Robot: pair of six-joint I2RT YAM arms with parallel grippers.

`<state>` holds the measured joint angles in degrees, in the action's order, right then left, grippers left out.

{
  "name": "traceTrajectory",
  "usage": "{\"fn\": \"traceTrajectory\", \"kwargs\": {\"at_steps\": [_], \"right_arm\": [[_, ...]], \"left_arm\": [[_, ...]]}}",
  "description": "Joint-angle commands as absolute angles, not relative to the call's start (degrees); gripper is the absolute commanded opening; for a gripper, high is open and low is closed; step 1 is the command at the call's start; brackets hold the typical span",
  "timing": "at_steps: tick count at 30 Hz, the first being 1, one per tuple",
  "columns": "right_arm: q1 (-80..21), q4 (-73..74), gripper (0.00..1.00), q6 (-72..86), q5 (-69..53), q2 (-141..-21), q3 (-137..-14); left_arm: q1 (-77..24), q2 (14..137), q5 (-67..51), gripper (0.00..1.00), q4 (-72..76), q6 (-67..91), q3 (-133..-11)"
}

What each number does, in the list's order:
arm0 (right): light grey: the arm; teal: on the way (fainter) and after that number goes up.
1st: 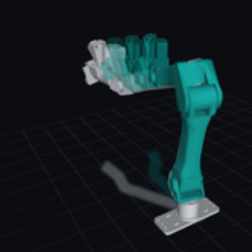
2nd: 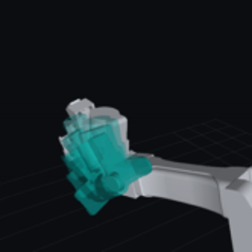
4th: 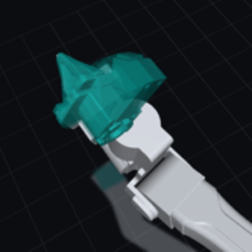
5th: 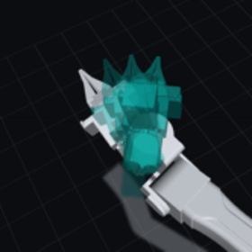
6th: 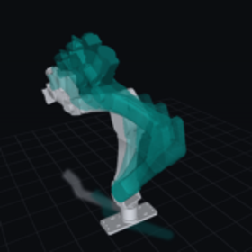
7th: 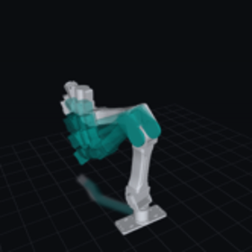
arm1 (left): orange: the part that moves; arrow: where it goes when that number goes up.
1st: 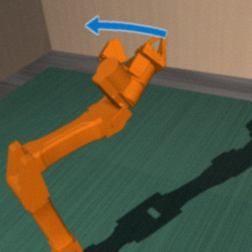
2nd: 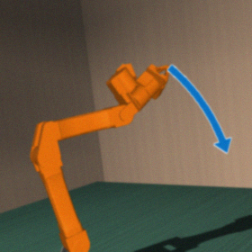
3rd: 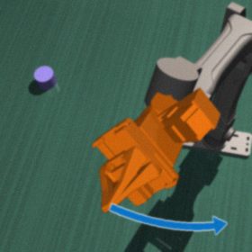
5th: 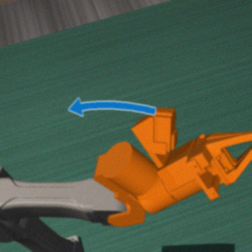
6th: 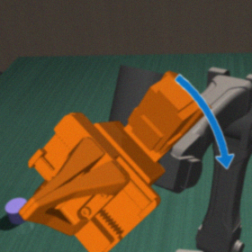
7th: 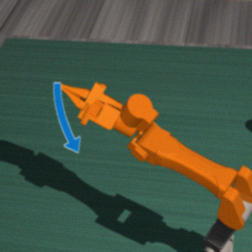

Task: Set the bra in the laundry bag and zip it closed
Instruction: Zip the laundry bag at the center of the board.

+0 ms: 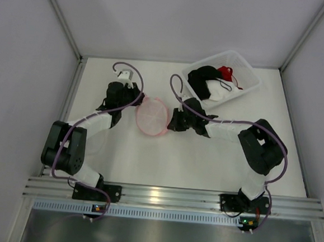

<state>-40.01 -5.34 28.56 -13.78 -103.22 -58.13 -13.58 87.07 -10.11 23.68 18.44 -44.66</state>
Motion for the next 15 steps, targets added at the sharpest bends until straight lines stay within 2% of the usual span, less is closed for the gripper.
{"fn": "traceTrajectory", "kwargs": {"at_steps": [1, 2, 3, 4, 9, 15], "right_arm": [[-40.69, -11.25, 0.00, 34.45, -8.62, -98.00, -54.41], [-40.69, -11.08, 0.00, 34.89, -7.31, -98.00, -54.06], [-40.61, -10.81, 0.00, 35.07, -6.86, -98.09, -53.79], [-40.61, -10.72, 0.00, 35.33, -6.51, -98.52, -53.70], [-40.60, -12.13, 0.00, 37.61, -7.30, -99.58, -53.79], [-40.43, -13.97, 0.00, 39.29, -8.70, -99.84, -54.14]], "left_arm": [[-13.36, 89.64, -11.79, 0.39, 27.34, 21.61, -50.09], [-13.36, 89.82, -11.34, 0.57, 25.42, 22.93, -50.79], [-13.36, 89.30, -10.73, 0.94, 24.01, 23.46, -50.89], [-13.36, 88.60, -8.81, 0.99, 22.34, 23.81, -50.89], [-13.45, 80.63, -2.73, 0.99, 3.12, 28.12, -49.75], [-14.59, 66.20, -11.16, 0.99, 2.90, 32.96, -37.63]]}}
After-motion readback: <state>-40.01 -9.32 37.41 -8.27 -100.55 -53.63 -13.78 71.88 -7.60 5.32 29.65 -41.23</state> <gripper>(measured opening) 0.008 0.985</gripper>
